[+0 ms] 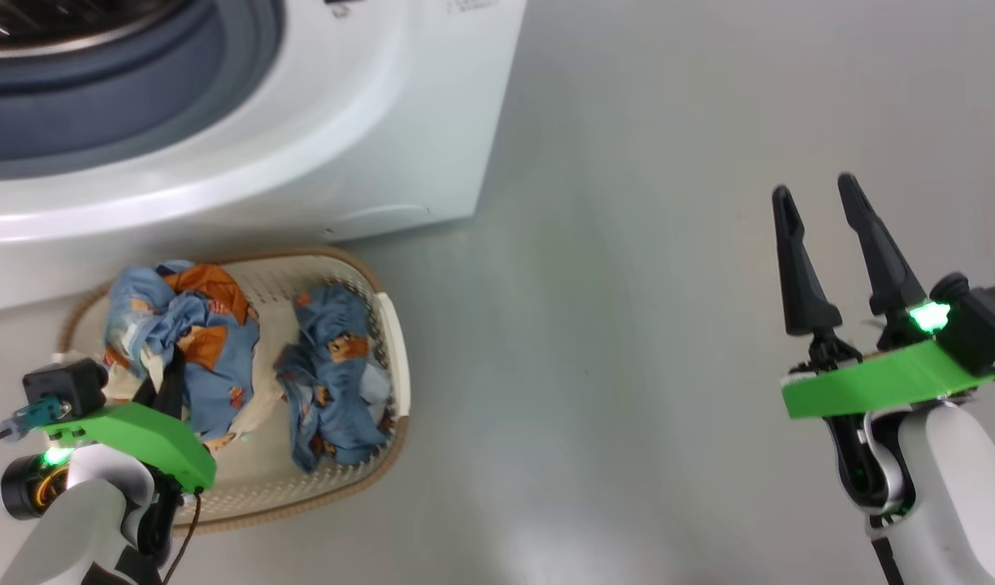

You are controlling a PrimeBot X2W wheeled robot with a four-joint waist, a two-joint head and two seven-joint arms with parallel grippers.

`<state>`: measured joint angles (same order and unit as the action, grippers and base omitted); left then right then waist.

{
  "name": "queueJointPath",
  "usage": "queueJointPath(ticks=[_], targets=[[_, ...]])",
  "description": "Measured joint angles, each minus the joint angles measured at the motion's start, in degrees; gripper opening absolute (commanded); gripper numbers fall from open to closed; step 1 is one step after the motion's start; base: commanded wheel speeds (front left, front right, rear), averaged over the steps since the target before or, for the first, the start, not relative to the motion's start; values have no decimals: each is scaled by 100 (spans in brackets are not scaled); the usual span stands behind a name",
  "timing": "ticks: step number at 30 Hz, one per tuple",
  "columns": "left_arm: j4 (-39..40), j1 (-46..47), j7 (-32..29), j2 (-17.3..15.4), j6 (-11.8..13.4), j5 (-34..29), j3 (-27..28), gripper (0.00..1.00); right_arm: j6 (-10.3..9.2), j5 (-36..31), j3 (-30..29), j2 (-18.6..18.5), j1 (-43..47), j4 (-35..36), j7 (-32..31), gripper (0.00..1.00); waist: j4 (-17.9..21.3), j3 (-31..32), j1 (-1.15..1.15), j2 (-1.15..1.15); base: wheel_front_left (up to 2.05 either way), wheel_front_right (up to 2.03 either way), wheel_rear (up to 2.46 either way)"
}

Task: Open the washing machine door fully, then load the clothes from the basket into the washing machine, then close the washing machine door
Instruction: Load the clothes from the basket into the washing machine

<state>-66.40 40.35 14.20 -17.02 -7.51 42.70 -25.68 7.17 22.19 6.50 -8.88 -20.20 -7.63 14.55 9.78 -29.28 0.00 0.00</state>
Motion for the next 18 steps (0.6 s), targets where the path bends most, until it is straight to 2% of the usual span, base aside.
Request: queueJointPath(ticks=[4,9,18], targets=[[511,-276,1,-11,1,-174,356,0,0,2,-82,-57,227,-85,0,100,-129,323,0,0,0,0,0],[1260,-940,1,33,51,-712,882,0,0,31,-136,-166,555,-145,0,100,-303,803,0,0,0,0,0],[2596,-1868,2,287,99,-1545,1653,0,0,156,-318,-272,1090,-164,0,100,-559,1464,0,0,0,0,0]])
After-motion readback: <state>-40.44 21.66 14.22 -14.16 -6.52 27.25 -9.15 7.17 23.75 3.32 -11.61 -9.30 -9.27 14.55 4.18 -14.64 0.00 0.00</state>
